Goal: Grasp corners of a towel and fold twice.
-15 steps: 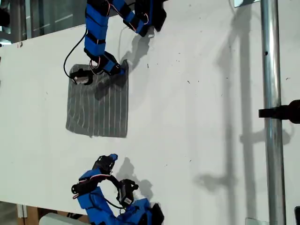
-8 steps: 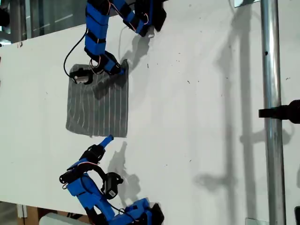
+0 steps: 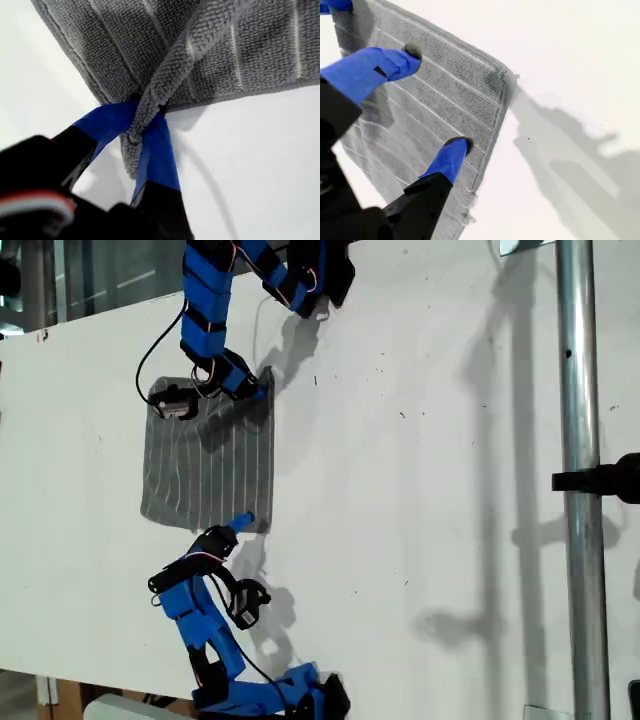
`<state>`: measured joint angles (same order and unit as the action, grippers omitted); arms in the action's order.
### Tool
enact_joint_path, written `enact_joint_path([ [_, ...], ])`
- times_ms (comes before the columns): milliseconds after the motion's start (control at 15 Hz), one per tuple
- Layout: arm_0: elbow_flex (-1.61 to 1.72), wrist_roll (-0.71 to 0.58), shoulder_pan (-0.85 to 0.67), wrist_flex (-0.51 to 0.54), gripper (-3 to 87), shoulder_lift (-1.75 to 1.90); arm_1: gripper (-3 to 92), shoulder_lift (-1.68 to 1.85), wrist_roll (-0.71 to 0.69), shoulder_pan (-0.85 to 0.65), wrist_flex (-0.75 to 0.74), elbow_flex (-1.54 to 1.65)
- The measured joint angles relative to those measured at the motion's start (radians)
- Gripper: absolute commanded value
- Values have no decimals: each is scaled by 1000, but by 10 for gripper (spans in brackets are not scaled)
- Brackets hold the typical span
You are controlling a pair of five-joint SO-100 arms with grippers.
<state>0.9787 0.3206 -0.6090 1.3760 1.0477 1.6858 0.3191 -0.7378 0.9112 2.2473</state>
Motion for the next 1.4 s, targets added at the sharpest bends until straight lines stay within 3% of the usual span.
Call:
enact_joint_path([
  [600,-123,-11,31,-104,201,-281,-2,0,0,0,0,0],
  [733,-132,-14,9,-83,176,-301,-2,5,0,0,0,3],
  [1067,-173,-21,-6,35,-23,-331,-2,9,0,0,-9,9],
  [1400,-175,40,-6,81,-28,-336,-2,69,0,6,-12,38],
])
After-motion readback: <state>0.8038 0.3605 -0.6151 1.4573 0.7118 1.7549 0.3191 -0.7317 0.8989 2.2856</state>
